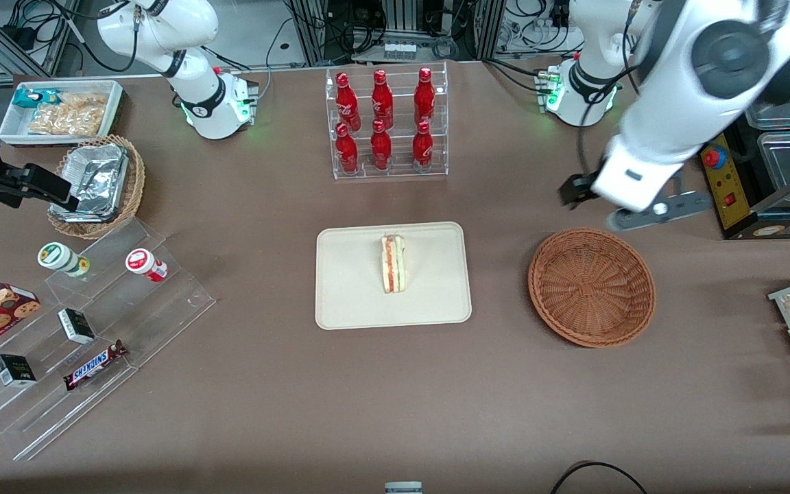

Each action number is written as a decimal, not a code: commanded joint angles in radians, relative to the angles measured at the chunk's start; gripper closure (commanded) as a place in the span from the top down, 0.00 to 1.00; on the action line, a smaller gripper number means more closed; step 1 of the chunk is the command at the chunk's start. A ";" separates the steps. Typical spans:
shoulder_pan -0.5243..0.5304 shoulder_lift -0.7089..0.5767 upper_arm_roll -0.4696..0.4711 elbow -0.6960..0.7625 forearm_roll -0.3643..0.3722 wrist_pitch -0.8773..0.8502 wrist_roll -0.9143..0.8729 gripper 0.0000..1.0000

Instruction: Place sandwich from basket to tray

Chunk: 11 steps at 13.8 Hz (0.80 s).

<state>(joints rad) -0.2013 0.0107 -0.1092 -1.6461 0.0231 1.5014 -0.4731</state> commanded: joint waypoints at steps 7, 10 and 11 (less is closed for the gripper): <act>0.295 -0.129 -0.014 -0.014 0.006 -0.122 0.421 1.00; 0.289 -0.087 -0.017 0.035 0.012 -0.115 0.421 1.00; 0.289 -0.089 -0.017 0.040 0.012 -0.112 0.421 1.00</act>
<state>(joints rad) 0.0863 -0.0934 -0.1124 -1.6397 0.0235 1.3938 -0.0621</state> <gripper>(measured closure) 0.004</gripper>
